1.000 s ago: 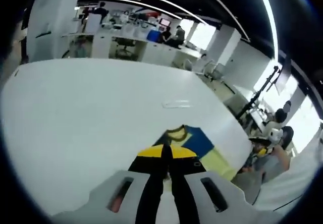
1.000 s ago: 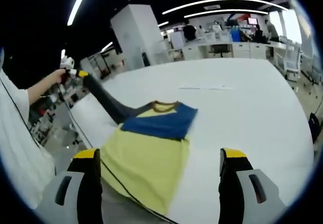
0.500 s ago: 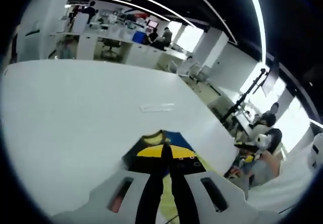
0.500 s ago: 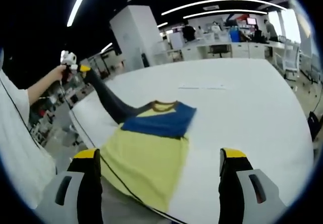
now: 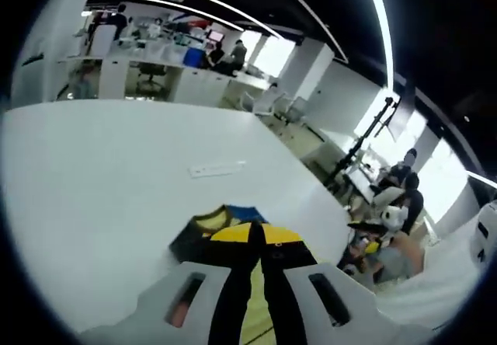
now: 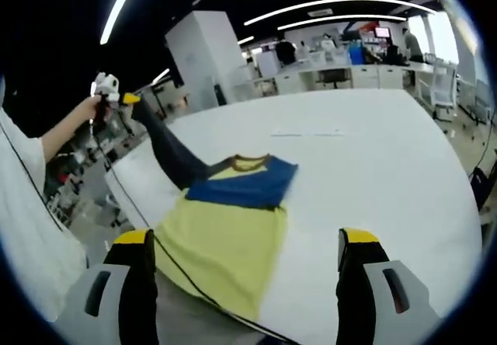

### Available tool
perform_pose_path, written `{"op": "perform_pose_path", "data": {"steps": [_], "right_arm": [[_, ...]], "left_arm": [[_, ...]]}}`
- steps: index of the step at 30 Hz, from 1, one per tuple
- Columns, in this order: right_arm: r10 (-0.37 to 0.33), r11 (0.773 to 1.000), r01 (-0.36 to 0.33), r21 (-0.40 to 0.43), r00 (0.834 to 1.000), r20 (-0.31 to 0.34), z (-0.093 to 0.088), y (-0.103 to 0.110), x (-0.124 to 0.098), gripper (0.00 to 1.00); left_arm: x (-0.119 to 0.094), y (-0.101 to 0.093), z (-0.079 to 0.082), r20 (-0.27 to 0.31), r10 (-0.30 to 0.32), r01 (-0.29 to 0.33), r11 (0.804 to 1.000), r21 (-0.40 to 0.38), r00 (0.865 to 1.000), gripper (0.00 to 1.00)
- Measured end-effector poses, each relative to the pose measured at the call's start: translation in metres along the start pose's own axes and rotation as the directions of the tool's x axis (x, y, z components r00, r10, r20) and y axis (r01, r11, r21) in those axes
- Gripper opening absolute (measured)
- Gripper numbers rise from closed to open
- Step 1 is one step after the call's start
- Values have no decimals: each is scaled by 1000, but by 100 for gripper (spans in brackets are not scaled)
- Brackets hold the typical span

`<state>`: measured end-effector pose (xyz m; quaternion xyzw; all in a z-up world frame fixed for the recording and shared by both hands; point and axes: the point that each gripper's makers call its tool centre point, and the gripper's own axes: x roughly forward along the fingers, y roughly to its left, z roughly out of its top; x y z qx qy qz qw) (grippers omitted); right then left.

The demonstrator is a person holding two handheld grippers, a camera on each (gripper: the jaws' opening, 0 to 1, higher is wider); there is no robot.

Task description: Fold the garment on the visible template until the final outline fits inside the template.

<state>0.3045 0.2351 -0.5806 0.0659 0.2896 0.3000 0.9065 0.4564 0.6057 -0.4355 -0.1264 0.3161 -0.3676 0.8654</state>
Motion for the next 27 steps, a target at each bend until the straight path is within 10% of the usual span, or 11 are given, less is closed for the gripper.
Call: {"op": "perform_pose_path", "data": {"steps": [27], "right_arm": [[-30,999,30,19,999,10,-2,-15,-13,97]], "left_arm": [[79,-33,-16,-67,-106,100,992,-82,992,0]]}}
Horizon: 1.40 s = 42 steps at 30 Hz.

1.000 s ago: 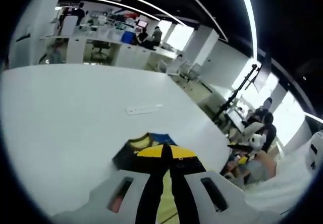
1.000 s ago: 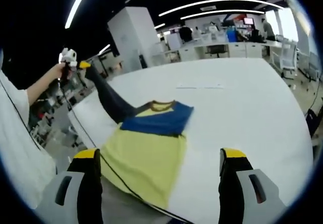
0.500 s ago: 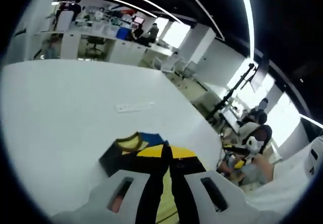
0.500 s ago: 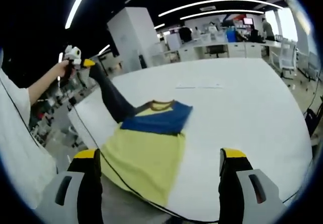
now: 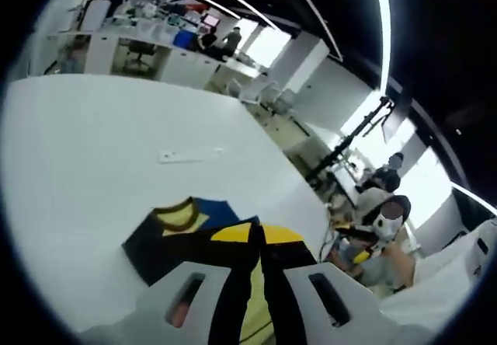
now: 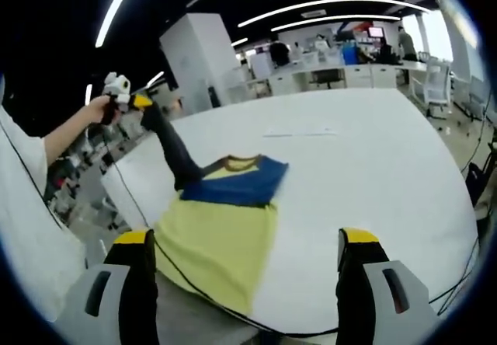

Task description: Fold the garment on the visible template until the final outline fits inside the template.

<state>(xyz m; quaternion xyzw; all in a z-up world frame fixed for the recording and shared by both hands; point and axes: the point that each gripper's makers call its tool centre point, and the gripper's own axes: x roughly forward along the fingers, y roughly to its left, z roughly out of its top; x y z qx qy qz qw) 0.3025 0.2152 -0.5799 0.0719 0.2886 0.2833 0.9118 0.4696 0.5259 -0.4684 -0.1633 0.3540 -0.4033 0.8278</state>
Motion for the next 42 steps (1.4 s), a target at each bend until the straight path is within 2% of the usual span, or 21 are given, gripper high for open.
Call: {"op": "perform_pose_path", "data": {"steps": [5,10,17,22,27,34,42], "right_arm": [[3,1000,-3,2,1000,0,0,-1,4,97],[11,1000,-11,3,1000,2,2,1,8,97],[9,1000,-9,6,1000,-8,0,-2,8,97],[4,1000,-4,8,1000,-15,-1,-6,7,97],[-4,1000,4,17,1000,-13,-2,-9,7,97],[-15,999,16,33,1000,-24,-9,-15,8,97],[-22,999,23,46,999,-32,-12,-18,10,97]], "left_arm": [[10,-13,-6,-27,-35,35,999,5,999,0],[23,-9,-14,-33,-8,8,1000,-9,999,0],[45,-7,-23,2,39,-39,998,-48,999,0],[62,-11,-31,-4,26,-26,997,-67,1000,0],[86,-8,-35,-10,29,-29,995,-94,1000,0],[110,-2,-47,-49,24,-30,992,-123,999,0],[137,14,-54,-77,69,-78,989,-122,995,0]]}}
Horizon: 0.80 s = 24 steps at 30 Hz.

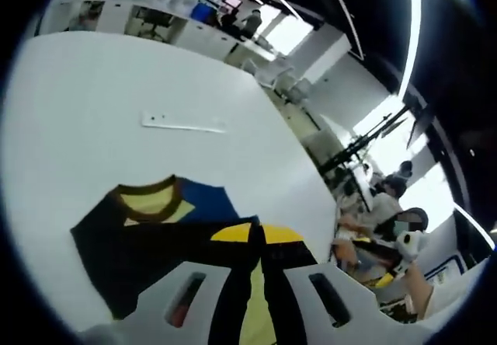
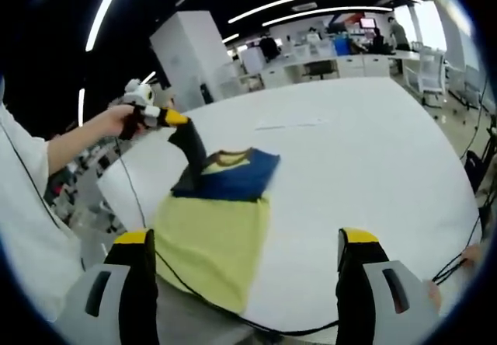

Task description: Fold the garment on the visible template until the final outline fits inside the template.

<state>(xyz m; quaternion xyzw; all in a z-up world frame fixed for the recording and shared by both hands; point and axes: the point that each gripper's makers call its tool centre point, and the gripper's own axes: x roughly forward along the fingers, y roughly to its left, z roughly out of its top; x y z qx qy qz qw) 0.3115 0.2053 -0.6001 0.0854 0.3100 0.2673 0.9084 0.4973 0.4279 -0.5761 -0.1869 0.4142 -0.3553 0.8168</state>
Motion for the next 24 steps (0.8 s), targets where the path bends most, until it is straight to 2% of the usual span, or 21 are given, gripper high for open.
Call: {"op": "perform_pose_path", "data": {"steps": [10,15,18,24], "right_arm": [[-20,1000,20,14,1000,12,3,-10,-4,97],[-34,999,34,28,999,10,-3,-14,-6,97],[-39,999,38,38,999,12,-6,-16,-8,97],[-40,998,39,48,999,18,-7,-18,-8,97]], "left_arm": [[38,7,-8,-36,26,-26,1000,-4,999,0],[47,7,-14,-45,31,-32,999,-22,999,0],[53,6,-15,-35,31,-33,998,-60,999,0],[62,0,-19,-41,40,-43,997,-65,998,0]]}}
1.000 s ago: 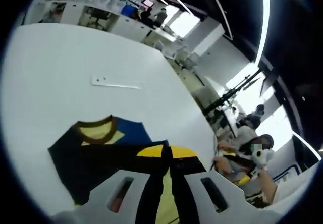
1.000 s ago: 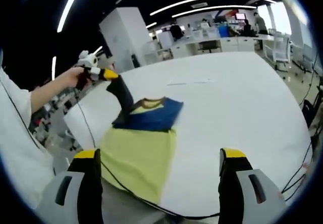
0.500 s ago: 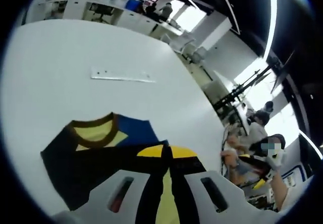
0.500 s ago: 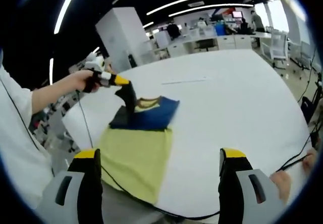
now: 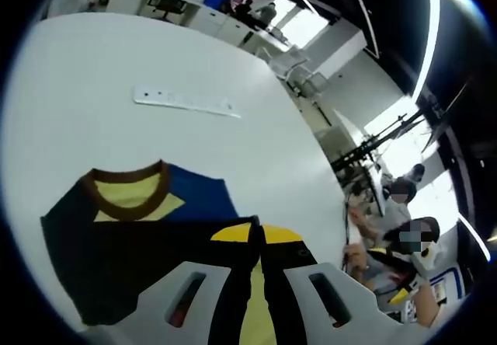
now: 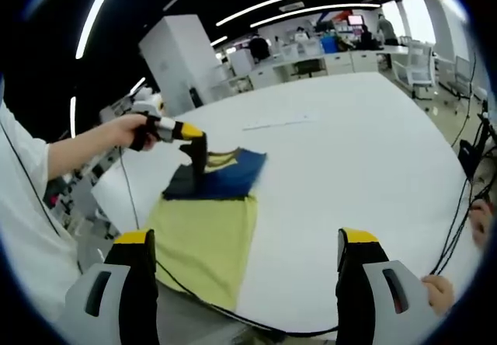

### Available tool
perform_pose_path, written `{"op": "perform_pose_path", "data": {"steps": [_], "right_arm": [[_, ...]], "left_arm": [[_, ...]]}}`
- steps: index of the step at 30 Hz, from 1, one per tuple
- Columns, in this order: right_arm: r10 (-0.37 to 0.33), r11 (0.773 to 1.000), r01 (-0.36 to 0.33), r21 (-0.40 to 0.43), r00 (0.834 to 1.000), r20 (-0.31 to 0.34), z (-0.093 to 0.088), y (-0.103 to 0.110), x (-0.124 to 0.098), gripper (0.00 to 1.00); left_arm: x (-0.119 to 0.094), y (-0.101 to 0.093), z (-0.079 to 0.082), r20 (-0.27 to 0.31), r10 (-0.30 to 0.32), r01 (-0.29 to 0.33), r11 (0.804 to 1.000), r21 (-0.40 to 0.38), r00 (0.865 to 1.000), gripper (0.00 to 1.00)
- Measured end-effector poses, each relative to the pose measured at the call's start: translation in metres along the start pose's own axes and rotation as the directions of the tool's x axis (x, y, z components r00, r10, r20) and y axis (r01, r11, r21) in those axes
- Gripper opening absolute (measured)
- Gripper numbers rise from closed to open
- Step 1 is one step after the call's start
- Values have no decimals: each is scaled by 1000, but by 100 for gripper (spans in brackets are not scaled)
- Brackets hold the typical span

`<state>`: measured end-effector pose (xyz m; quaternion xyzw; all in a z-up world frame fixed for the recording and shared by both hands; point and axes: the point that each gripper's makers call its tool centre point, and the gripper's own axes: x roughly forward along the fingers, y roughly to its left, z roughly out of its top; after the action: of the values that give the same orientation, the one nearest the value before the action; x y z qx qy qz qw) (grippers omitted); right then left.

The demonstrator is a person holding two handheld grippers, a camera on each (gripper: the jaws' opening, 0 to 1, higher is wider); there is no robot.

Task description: Fold the garment on the visible template until the final outline fits inside the template.

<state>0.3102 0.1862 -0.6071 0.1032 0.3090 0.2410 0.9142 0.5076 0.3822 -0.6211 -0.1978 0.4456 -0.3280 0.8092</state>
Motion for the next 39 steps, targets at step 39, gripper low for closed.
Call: {"op": "perform_pose_path", "data": {"steps": [39], "right_arm": [[-29,996,25,83,999,40,-15,-28,-3,96]], "left_arm": [[95,-4,-47,41,194,-192,981,-33,980,0]]}}
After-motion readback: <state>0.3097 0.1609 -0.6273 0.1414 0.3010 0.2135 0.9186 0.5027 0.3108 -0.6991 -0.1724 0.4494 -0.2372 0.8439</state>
